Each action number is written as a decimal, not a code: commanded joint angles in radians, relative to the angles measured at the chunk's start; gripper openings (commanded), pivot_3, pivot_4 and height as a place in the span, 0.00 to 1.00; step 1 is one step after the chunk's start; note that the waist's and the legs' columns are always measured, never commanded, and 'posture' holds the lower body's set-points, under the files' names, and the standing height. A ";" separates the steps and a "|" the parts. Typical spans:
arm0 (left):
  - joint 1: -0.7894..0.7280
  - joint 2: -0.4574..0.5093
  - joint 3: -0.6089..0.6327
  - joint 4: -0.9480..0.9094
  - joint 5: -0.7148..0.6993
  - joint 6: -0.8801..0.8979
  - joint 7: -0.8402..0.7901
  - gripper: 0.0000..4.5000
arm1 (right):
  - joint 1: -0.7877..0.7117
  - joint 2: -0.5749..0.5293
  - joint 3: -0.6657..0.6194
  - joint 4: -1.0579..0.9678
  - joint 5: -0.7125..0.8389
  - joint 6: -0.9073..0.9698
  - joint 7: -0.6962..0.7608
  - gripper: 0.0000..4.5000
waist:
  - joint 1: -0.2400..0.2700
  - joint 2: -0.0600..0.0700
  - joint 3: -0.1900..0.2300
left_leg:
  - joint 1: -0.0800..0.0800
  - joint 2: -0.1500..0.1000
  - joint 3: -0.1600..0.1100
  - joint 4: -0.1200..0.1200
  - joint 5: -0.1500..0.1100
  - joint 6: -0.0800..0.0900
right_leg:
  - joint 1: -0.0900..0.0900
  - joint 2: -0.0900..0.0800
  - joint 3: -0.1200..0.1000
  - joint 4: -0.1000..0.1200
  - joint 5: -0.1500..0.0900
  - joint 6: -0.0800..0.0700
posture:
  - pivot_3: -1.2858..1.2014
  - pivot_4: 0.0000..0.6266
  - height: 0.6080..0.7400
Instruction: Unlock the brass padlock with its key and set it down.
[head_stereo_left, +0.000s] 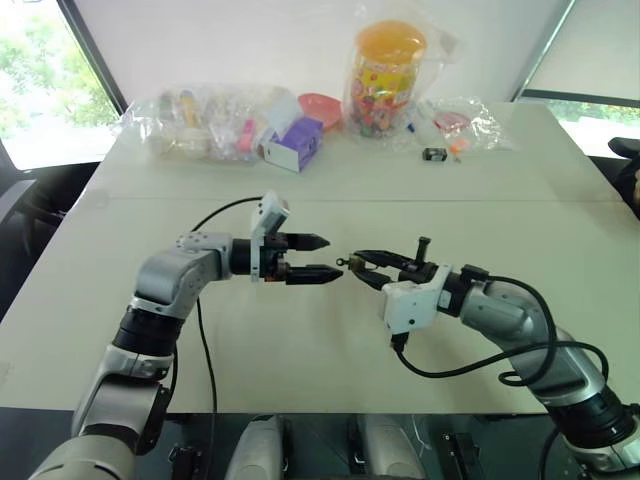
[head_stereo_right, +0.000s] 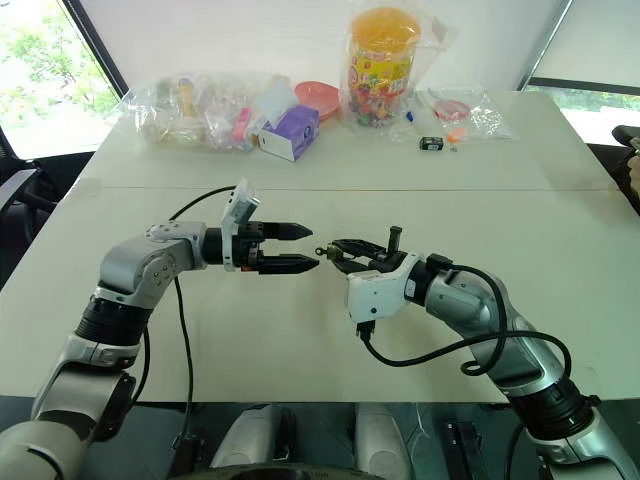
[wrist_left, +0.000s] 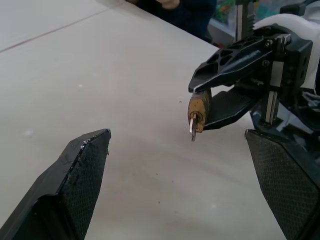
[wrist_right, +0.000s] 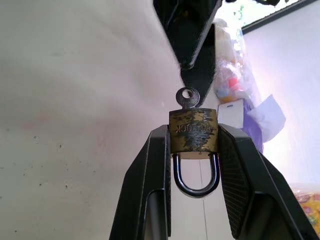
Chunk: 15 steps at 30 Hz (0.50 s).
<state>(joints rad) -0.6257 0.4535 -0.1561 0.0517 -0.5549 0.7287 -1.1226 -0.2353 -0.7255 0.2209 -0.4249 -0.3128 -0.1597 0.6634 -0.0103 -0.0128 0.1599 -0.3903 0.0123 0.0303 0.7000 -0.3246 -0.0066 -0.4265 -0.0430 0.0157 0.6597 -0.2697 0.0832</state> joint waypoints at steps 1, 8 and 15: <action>-0.035 -0.012 0.008 0.004 -0.005 -0.016 -0.016 0.94 | -0.015 0.000 -0.028 -0.042 -0.010 -0.016 -0.003 0.15 | 0.001 0.000 0.000 | 0.000 0.000 0.000 0.000 0.000 0.000 | 0.000 0.000 0.000 0.000 0.000 0.000 | 0.52 0.24 0.96; -0.039 -0.011 0.003 0.008 0.010 -0.041 -0.030 0.29 | -0.025 -0.006 -0.021 -0.036 -0.016 -0.019 0.022 0.15 | 0.000 0.000 0.000 | 0.000 0.000 0.000 0.000 0.000 0.000 | 0.000 0.000 0.000 0.000 0.000 0.000 | 0.52 0.24 0.96; -0.035 -0.009 -0.006 -0.019 0.025 -0.060 -0.033 0.02 | -0.027 -0.001 -0.021 -0.033 -0.008 -0.015 0.043 0.15 | 0.000 0.000 0.000 | 0.000 0.000 0.000 0.000 0.000 0.000 | 0.000 0.000 0.000 0.000 0.000 0.000 | 0.52 0.24 0.96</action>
<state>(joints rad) -0.6430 0.4384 -0.1681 0.0688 -0.5423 0.6980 -1.1566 -0.2454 -0.7269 0.2179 -0.4237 -0.3381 -0.1569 0.7016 -0.0104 -0.0129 0.1600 -0.3903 0.0123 0.0303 0.7000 -0.3246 -0.0065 -0.4264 -0.0429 0.0157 0.6597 -0.2697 0.0831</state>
